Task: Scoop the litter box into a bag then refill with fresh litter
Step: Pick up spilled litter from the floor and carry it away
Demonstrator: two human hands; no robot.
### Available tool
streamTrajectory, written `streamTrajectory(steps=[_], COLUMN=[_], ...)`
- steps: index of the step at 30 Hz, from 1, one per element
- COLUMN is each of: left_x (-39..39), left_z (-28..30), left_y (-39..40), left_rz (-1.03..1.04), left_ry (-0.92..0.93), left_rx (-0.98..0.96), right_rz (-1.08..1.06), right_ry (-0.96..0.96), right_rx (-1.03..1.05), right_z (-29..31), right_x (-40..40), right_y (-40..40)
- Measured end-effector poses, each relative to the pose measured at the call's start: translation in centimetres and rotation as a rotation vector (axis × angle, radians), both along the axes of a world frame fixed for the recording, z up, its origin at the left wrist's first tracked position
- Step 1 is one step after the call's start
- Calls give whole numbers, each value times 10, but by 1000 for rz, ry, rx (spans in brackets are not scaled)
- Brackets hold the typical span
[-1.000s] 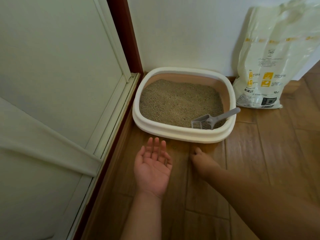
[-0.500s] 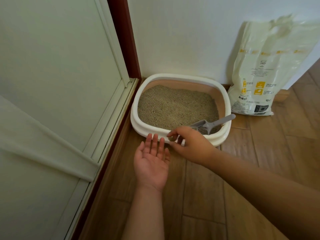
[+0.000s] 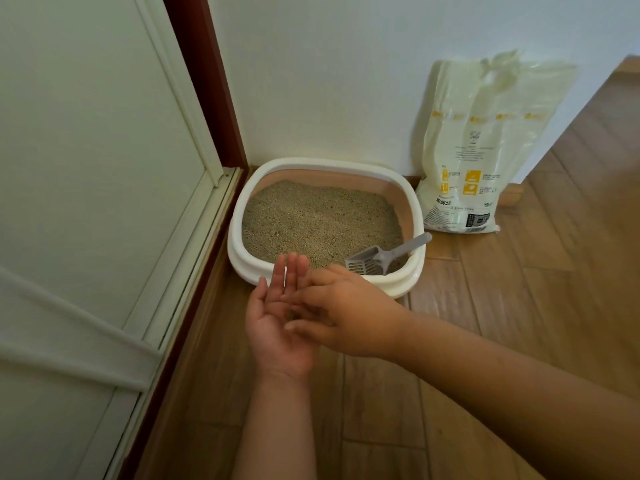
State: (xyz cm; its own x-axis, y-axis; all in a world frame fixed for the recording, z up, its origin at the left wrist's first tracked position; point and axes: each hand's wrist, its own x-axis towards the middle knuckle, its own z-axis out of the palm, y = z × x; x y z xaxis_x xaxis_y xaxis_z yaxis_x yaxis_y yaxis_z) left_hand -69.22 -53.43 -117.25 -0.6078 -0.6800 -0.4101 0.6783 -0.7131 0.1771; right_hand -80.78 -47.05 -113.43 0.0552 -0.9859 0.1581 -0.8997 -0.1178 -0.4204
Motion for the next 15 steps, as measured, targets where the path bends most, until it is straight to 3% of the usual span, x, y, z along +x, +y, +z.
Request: streamTrajectory(steps=[2, 6, 7, 10, 15], left_x=[2, 9, 11, 14, 14], left_z=[-2, -3, -2, 2, 0], left_y=[-3, -7, -8, -8, -8], left_rz=[42, 163, 179, 187, 149], left_ry=[5, 40, 49, 46, 39], left_rx=[2, 41, 41, 25, 37], right_rz=[-43, -391, -467, -558, -453], right_ry=[-214, -987, -1035, -813, -324], right_rx=[-30, 91, 138, 280, 486], right_z=[6, 13, 8, -15, -65], right_x=[2, 11, 11, 5, -9], right_y=[-2, -15, -20, -29, -24])
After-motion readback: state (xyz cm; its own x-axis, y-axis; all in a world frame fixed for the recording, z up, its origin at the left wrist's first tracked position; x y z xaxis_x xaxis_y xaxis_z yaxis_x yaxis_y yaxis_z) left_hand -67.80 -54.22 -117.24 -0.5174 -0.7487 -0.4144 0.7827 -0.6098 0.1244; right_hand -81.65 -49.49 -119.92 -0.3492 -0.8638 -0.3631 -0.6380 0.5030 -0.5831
